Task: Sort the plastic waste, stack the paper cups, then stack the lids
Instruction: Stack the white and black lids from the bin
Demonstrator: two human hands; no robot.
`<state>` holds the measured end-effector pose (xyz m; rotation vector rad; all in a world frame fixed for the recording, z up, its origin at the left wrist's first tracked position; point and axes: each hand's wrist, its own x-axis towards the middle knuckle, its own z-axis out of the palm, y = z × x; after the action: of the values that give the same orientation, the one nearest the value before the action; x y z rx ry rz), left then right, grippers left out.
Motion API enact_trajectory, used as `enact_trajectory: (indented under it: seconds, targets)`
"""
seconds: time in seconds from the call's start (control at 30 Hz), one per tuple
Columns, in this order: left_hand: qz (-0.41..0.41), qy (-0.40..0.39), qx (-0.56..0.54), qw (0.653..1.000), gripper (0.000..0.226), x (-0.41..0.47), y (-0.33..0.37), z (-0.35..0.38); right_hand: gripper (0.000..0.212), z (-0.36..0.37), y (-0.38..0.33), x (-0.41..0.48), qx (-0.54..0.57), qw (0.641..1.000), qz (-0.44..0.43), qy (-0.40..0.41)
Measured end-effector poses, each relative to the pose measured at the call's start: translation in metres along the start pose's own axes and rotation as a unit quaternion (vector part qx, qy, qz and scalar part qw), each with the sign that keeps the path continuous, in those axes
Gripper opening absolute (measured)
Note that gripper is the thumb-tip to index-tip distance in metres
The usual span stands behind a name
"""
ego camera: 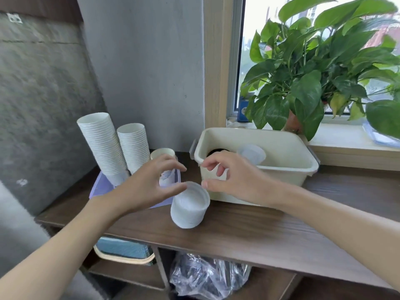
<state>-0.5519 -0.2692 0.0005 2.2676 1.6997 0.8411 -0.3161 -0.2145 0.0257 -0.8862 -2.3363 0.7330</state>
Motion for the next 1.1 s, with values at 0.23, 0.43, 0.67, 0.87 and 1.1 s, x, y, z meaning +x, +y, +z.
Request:
enact_trajectory:
  seconds: [0.23,0.43,0.67,0.87,1.1]
  targets:
    - [-0.058,-0.046,-0.019,0.997,0.043,-0.039,-0.026,0.027,0.064,0.057,0.017,-0.021,-0.014,0.997,0.049,-0.051]
    - [-0.082,-0.026,-0.046,0.995,0.051,-0.043,-0.031,0.039,0.084,0.081,0.034,-0.023,0.005,0.995,0.083,-0.052]
    - [-0.129,-0.054,-0.113,0.984,0.071,-0.046,-0.033,0.056,0.078,0.101,0.043,-0.019,0.046,0.994,0.094,-0.025]
    - [-0.122,-0.031,-0.155,0.98,0.071,-0.044,-0.026,0.059,0.071,0.101,0.043,-0.017,0.06,0.994,0.09,-0.012]
    - [-0.077,0.012,-0.171,0.982,0.068,-0.042,0.004,0.033,0.068,0.074,0.026,-0.021,0.045,0.998,0.04,0.014]
